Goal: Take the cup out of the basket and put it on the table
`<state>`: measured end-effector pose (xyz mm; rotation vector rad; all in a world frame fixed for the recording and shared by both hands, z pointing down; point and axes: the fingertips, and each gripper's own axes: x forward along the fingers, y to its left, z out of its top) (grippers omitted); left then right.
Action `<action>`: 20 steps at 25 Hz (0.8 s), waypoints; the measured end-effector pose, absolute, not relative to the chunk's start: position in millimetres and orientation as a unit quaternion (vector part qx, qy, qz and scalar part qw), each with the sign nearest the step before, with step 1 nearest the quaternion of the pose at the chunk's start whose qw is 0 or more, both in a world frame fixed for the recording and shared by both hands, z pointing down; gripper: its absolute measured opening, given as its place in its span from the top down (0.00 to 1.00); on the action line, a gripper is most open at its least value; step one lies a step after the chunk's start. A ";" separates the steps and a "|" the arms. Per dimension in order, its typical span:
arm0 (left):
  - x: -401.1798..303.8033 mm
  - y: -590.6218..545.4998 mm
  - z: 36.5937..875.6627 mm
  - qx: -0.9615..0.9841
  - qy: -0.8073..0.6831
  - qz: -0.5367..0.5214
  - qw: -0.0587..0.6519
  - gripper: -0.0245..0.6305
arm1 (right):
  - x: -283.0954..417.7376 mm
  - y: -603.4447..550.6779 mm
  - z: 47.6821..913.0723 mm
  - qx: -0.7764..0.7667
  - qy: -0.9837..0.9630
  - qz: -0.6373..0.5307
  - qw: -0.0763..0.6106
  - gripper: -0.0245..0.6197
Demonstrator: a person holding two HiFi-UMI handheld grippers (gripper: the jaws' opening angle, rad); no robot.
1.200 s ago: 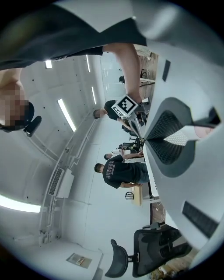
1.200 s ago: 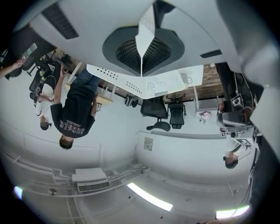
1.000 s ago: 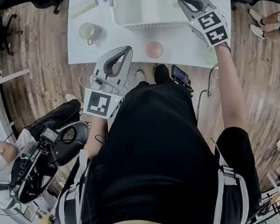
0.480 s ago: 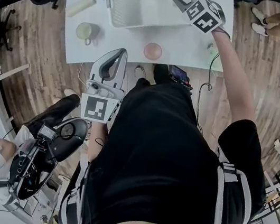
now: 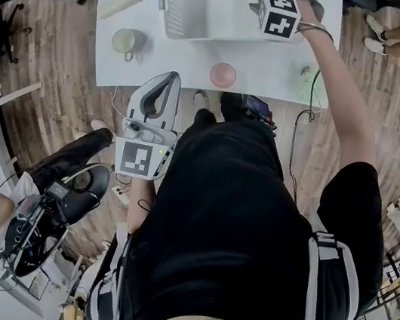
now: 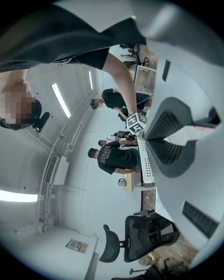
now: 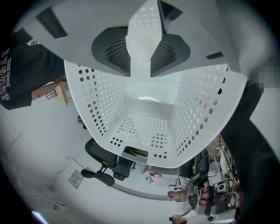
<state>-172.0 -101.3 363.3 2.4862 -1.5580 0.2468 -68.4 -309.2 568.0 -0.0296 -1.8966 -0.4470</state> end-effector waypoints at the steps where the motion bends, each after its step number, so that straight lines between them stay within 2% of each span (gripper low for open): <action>1: -173.0 -100.9 362.3 0.840 -0.528 0.080 0.100 0.93 | -69.1 -310.2 571.3 -0.021 -0.801 -0.195 0.566 0.75; 10: -182.9 -102.4 359.9 0.833 -0.539 0.068 0.107 0.93 | -46.5 -320.3 625.4 -0.132 -0.655 -0.291 0.685 0.71; 20: -185.7 -100.6 368.3 0.821 -0.552 0.088 0.120 0.93 | -36.9 -335.8 673.3 -0.138 -0.599 -0.314 0.723 0.63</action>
